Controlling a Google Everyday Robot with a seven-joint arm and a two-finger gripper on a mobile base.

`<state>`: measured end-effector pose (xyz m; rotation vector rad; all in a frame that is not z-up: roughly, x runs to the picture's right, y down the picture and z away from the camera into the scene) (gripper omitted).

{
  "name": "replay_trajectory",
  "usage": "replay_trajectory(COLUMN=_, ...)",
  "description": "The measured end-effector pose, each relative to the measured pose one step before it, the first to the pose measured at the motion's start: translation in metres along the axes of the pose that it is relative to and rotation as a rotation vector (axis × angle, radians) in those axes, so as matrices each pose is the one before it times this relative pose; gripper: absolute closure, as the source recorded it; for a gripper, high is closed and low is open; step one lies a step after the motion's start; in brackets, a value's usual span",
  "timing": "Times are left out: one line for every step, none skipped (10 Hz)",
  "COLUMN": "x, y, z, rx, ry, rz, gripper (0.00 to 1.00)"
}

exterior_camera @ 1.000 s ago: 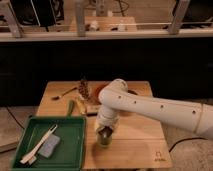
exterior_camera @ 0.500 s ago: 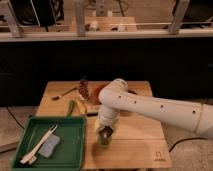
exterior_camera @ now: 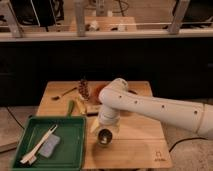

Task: Stack cups into tray

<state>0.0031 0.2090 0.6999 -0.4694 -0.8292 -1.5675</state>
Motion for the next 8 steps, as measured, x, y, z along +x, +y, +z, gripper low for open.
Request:
replay_trajectory(x=-0.00049, y=0.00062, z=-0.00052, rx=-0.00043, ry=0.00117, rz=0.00098, gripper=0.20)
replay_trajectory(x=-0.00010, y=-0.00062, z=-0.00062, rx=0.00076, ry=0.00242, rz=-0.00065, gripper=0.20)
replay_trajectory(x=-0.00038, y=0.00000, z=-0.00039, rx=-0.00133, ry=0.00253, rz=0.00187, gripper=0.20)
replay_trajectory(x=-0.00039, y=-0.00169, z=-0.00267, rx=-0.00500, ry=0.00795, rz=0.00679, gripper=0.20)
replay_trajectory(x=0.00006, y=-0.00323, z=-0.00293, rx=-0.02283, ry=0.01252, rz=0.01660, gripper=0.20)
replay_trajectory(x=0.00053, y=-0.00425, z=-0.00030, rx=-0.01865, ry=0.00784, rz=0.00950, gripper=0.20)
replay_trajectory(x=0.00011, y=-0.00283, z=0.00160, rx=-0.01255, ry=0.00305, rz=0.01456, gripper=0.20)
replay_trajectory(x=0.00038, y=-0.00081, z=0.00379, rx=-0.01376, ry=0.00127, rz=0.01773, gripper=0.20)
